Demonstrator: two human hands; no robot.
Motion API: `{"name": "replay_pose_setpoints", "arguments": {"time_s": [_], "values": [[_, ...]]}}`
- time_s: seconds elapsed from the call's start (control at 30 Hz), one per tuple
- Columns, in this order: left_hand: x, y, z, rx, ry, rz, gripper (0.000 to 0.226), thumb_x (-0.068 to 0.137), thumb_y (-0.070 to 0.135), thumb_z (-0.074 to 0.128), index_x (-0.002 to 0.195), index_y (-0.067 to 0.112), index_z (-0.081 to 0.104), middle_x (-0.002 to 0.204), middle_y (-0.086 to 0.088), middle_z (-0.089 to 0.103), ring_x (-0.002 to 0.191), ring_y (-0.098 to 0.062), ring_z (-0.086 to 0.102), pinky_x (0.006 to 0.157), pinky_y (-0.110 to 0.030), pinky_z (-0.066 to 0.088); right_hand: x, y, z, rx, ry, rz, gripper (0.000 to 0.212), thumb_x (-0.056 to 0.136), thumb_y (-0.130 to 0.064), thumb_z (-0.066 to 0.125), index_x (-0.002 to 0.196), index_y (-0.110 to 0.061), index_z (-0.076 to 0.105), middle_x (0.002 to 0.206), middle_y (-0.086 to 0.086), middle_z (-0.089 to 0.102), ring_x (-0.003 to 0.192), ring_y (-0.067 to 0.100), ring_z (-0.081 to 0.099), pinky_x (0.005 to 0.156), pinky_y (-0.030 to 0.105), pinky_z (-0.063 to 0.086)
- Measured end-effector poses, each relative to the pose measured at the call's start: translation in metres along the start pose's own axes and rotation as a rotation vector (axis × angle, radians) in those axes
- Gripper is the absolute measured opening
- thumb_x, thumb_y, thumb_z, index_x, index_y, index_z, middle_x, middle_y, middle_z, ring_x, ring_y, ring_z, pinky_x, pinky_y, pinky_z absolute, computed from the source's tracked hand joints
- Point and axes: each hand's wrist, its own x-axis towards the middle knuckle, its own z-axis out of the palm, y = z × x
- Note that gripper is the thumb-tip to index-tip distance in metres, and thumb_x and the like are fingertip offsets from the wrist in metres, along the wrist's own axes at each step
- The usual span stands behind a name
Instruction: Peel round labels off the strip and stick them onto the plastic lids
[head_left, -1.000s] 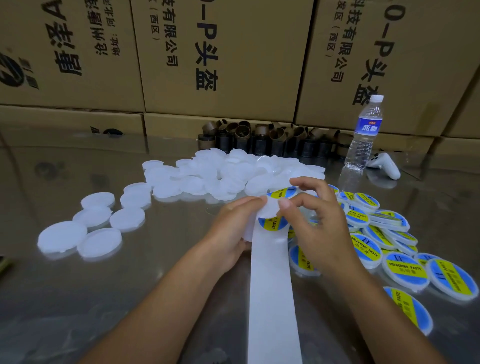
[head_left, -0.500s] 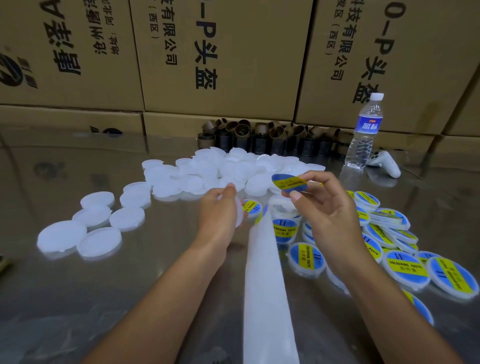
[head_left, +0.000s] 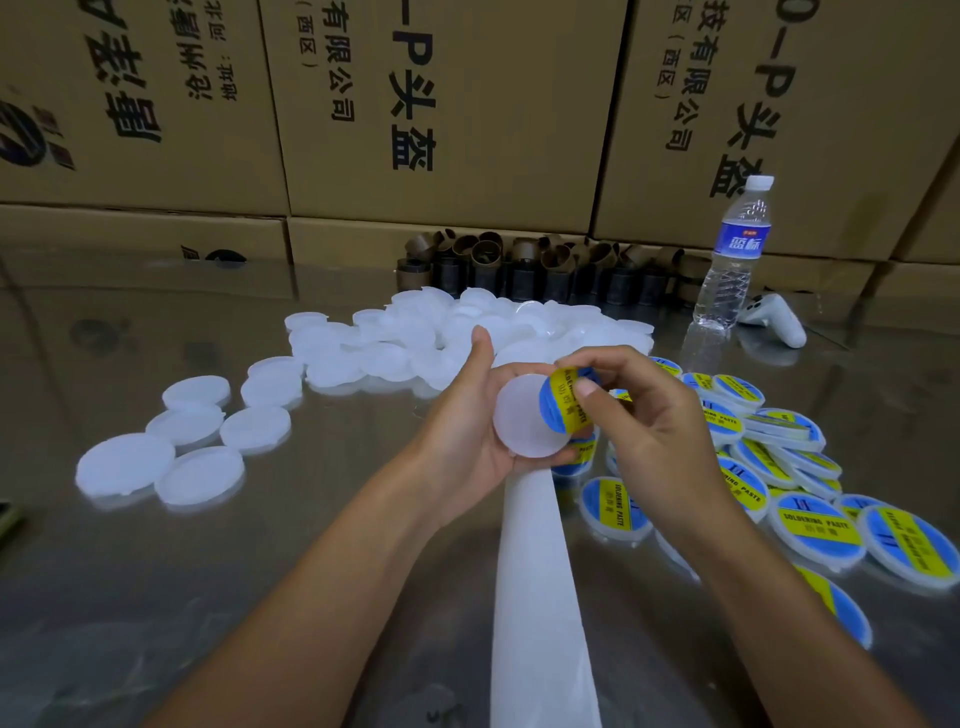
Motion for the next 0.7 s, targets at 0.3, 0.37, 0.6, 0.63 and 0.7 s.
{"name": "replay_pose_setpoints", "arguments": {"time_s": [0.3,0.37,0.6,0.63,0.7], "values": [[0.004,-0.003,0.001,0.045,-0.091,-0.025,0.081,0.094,0.062,0.006,0.114,0.004,0.059,0.113,-0.016,0.065,0.106,-0.033,0.059,0.08,-0.037,0.056,-0.003,0.009,0.006,-0.382,-0.042,-0.107,0.036,0.086,-0.003,0.06,0.082,-0.039,0.06,0.078,-0.012,0.055,0.085,0.009,0.046,0.068,0.008,0.034],[0.004,-0.003,0.0,0.052,-0.1,-0.024,0.081,0.094,0.062,0.007,0.118,0.003,0.057,0.121,-0.019,0.062,0.109,-0.033,0.057,0.085,-0.039,0.054,-0.004,0.009,0.005,-0.417,-0.052,-0.126,0.039,0.086,0.0,0.06,0.082,-0.039,0.058,0.077,-0.012,0.053,0.086,0.01,0.045,0.068,0.008,0.034],[0.004,-0.005,-0.001,0.095,-0.118,-0.016,0.08,0.094,0.062,0.006,0.112,0.005,0.059,0.124,-0.024,0.058,0.111,-0.033,0.057,0.094,-0.043,0.049,-0.004,0.011,0.004,-0.462,-0.086,-0.154,0.028,0.087,-0.009,0.055,0.085,-0.038,0.059,0.078,-0.01,0.052,0.085,0.01,0.043,0.07,0.009,0.033],[0.004,-0.005,-0.001,0.104,-0.12,-0.016,0.082,0.094,0.062,0.006,0.116,0.004,0.058,0.127,-0.026,0.056,0.111,-0.033,0.056,0.095,-0.043,0.048,-0.004,0.011,0.003,-0.47,-0.092,-0.156,0.03,0.087,-0.007,0.057,0.086,-0.036,0.06,0.079,-0.009,0.052,0.085,0.009,0.042,0.07,0.008,0.032],[0.004,-0.005,0.0,0.109,-0.117,-0.021,0.084,0.094,0.062,0.005,0.125,0.0,0.053,0.134,-0.029,0.05,0.113,-0.034,0.055,0.097,-0.045,0.046,-0.005,0.013,0.003,-0.485,-0.1,-0.161,0.031,0.088,-0.004,0.058,0.086,-0.035,0.061,0.078,-0.007,0.052,0.084,0.009,0.042,0.072,0.008,0.031]]}}
